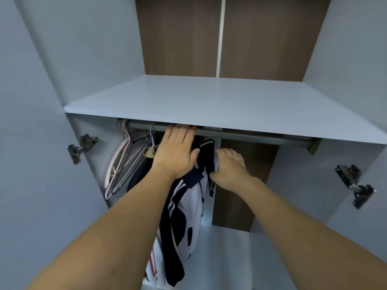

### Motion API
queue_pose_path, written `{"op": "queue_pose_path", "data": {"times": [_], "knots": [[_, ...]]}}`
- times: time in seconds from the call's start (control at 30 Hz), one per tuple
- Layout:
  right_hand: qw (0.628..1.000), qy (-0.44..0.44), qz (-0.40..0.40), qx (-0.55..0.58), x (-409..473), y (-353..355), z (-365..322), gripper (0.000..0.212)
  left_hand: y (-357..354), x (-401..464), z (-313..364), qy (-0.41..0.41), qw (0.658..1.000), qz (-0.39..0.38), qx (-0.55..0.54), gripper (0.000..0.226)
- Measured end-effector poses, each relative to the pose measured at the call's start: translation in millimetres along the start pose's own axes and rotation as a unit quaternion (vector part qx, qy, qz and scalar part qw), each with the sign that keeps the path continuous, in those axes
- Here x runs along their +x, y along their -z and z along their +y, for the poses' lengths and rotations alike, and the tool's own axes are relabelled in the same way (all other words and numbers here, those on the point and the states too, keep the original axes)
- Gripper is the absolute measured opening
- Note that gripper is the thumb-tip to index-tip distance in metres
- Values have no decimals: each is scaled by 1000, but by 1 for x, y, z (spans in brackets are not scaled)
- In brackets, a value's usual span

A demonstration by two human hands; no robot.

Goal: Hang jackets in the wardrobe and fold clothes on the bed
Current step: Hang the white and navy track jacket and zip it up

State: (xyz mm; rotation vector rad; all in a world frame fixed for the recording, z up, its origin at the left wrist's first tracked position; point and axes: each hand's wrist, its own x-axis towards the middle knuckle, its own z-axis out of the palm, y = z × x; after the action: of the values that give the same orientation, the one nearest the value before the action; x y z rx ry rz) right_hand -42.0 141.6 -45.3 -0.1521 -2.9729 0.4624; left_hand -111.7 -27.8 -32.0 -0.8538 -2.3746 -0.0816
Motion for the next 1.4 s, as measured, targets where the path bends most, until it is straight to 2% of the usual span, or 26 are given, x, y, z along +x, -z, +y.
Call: {"op": "queue_pose_path", "data": {"times": [0.07, 0.37, 0.57, 1.0, 1.23, 1.4], "knots": [[1000, 13, 11, 11, -13, -6, -15, 65, 11, -23, -9, 6, 1000, -12, -13, 61], [996, 22, 16, 84, -66, -24, -98, 72, 62, -130, -72, 57, 997, -44, -33, 63], [991, 57, 2, 119, -99, -22, -131, 75, 110, -180, -77, 90, 994, -59, -1, 64], [977, 169, -42, 124, -171, -17, -148, 70, 177, -265, -23, 190, 978, -36, 79, 56], [958, 241, -70, 137, -240, -20, -182, 69, 235, -366, 15, 264, 951, -40, 155, 59], [937, 304, -106, 137, -323, -25, -226, 72, 301, -451, 50, 324, 928, -31, 183, 59]]}}
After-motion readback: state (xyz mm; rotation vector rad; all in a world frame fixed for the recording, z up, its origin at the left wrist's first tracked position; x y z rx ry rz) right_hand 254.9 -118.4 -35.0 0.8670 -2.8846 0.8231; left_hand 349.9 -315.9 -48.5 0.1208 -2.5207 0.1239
